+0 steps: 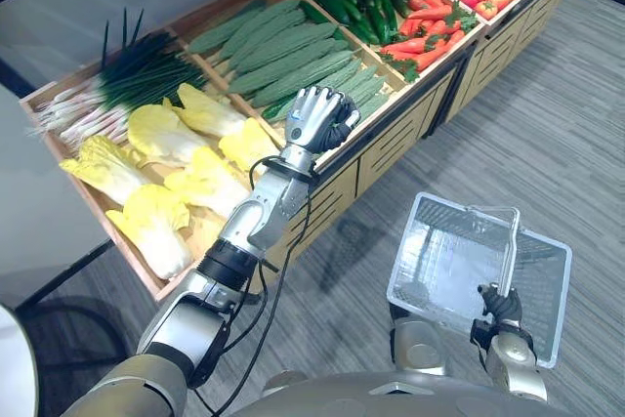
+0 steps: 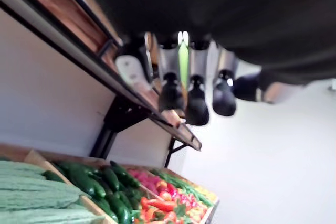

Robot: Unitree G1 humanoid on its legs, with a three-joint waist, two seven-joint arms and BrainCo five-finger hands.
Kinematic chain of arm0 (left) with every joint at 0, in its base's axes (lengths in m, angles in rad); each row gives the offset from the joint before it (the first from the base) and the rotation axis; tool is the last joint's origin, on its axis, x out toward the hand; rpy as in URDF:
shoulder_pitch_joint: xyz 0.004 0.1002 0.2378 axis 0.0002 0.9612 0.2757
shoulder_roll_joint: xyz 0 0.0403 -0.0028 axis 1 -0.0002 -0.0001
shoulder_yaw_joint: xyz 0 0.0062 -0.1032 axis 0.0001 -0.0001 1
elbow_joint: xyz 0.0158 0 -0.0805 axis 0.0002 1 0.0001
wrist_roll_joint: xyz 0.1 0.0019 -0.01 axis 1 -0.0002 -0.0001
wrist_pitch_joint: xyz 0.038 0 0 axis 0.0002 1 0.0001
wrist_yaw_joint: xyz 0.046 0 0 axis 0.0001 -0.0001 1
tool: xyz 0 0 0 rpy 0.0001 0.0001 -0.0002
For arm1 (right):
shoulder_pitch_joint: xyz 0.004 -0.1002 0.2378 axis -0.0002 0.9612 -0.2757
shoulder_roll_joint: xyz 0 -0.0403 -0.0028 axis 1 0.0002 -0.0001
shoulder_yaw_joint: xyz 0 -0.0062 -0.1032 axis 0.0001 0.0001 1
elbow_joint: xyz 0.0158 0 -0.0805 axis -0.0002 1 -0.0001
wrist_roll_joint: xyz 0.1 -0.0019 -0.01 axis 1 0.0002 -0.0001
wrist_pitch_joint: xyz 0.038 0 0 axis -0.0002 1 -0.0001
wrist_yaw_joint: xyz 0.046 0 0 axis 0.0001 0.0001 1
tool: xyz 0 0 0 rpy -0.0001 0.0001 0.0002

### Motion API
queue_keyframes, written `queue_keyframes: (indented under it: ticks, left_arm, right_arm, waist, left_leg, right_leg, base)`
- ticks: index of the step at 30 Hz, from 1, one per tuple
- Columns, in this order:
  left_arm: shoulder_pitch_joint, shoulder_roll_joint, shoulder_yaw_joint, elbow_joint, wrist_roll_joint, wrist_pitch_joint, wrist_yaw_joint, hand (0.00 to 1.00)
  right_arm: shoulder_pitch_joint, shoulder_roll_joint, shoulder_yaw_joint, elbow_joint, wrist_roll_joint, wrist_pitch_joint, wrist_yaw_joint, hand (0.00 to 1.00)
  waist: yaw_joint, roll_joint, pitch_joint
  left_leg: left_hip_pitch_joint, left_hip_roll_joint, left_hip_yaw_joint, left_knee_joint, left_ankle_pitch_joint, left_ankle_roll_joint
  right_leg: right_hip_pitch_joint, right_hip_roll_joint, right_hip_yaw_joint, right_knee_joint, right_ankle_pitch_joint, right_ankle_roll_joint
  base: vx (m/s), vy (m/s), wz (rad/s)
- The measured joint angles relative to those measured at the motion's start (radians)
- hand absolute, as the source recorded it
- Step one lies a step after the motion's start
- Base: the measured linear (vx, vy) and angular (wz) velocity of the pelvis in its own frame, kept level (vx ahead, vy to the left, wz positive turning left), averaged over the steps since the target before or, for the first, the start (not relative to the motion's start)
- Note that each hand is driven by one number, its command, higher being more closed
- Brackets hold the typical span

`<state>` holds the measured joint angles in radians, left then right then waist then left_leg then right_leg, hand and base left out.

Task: Pick vegetable in the basket

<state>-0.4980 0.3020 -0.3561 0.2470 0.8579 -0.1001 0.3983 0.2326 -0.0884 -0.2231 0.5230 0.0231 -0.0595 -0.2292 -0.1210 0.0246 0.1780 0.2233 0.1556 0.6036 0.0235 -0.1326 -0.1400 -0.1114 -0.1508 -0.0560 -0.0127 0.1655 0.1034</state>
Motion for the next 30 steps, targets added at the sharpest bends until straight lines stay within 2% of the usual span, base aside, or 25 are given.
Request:
queue_keyframes:
  ticks: [1, 6, 9, 14, 16, 20, 25, 29, 30]
  left_arm:
    - [0.006, 0.000, 0.016, 0.007, 0.002, 0.001, 0.000, 0.00]
    - [0.055, 0.032, 0.151, 0.009, 0.016, 0.011, 0.003, 0.00]
    - [0.100, 0.064, 0.216, 0.009, 0.006, 0.028, 0.005, 0.00]
    - [0.162, 0.132, 0.304, 0.001, -0.026, 0.033, 0.006, 0.00]
    - [0.172, 0.153, 0.309, 0.001, -0.031, 0.033, 0.005, 0.00]
    - [0.188, 0.186, 0.327, 0.001, -0.032, 0.041, -0.002, 0.00]
    - [0.201, 0.185, 0.343, 0.007, -0.032, 0.056, -0.009, 0.00]
    - [0.191, 0.185, 0.347, 0.012, -0.032, 0.067, -0.012, 0.00]
    - [0.180, 0.185, 0.348, 0.013, -0.032, 0.072, -0.012, 0.00]
  right_arm:
    - [0.008, 0.000, 0.000, 0.002, -0.004, 0.000, 0.000, 1.00]
    - [0.019, -0.003, 0.000, 0.051, -0.044, 0.000, 0.004, 1.00]
    - [0.014, -0.012, -0.001, 0.089, -0.048, 0.001, 0.008, 1.00]
    - [-0.011, -0.016, -0.001, 0.134, -0.049, 0.001, 0.024, 1.00]
    - [-0.012, -0.025, -0.001, 0.146, -0.049, 0.002, 0.029, 1.00]
    - [-0.050, -0.040, 0.000, 0.171, -0.049, 0.003, 0.030, 1.00]
    - [-0.082, -0.040, 0.000, 0.172, -0.049, 0.003, 0.031, 1.00]
    - [-0.102, -0.038, 0.000, 0.172, -0.049, 0.003, 0.030, 1.00]
    - [-0.115, -0.038, 0.000, 0.171, -0.049, 0.002, 0.028, 1.00]
  waist:
    - [-0.001, -0.002, -0.002]
    - [0.004, -0.019, -0.035]
    - [0.028, -0.018, -0.041]
    - [0.042, -0.020, -0.044]
    - [0.060, -0.020, -0.044]
    - [0.061, -0.024, -0.042]
    - [0.059, -0.034, -0.029]
    - [0.054, -0.051, 0.006]
    - [0.057, -0.058, 0.030]
  left_leg:
    - [-0.005, -0.001, -0.017, 0.002, 0.001, 0.001]
    - [-0.052, 0.000, -0.116, 0.017, 0.010, 0.010]
    - [-0.063, 0.002, -0.154, 0.016, 0.016, 0.011]
    - [-0.104, -0.002, -0.217, 0.012, 0.037, 0.016]
    - [-0.111, -0.003, -0.227, 0.013, 0.040, 0.017]
    - [-0.161, -0.011, -0.246, 0.014, 0.054, 0.022]
    - [-0.210, -0.008, -0.236, 0.018, 0.063, 0.022]
    - [-0.244, -0.007, -0.220, 0.034, 0.061, 0.019]
    - [-0.247, -0.006, -0.211, 0.038, 0.060, 0.018]
  right_leg:
    - [0.016, -0.006, -0.016, -0.019, 0.008, 0.002]
    - [0.070, -0.030, -0.112, -0.082, 0.028, 0.008]
    - [0.085, -0.036, -0.153, -0.083, 0.026, 0.006]
    - [0.086, -0.050, -0.211, -0.083, 0.024, 0.005]
    - [0.086, -0.052, -0.219, -0.083, 0.024, 0.004]
    - [0.049, -0.061, -0.231, -0.083, 0.030, 0.003]
    - [-0.006, -0.057, -0.211, -0.082, 0.042, -0.003]
    - [-0.051, -0.057, -0.186, -0.070, 0.046, -0.005]
    - [-0.064, -0.056, -0.171, -0.060, 0.045, -0.006]
  base:
    - [-0.05, -0.018, 0.38]
    - [-0.03, -0.046, 0.55]
    - [-0.03, -0.042, 0.37]
    - [-0.03, -0.031, 0.37]
    - [-0.04, -0.025, 0.21]
    - [-0.04, -0.016, 0.13]
    - [-0.02, -0.020, -0.06]
    - [-0.02, -0.010, -0.12]
    - [-0.04, -0.006, -0.27]
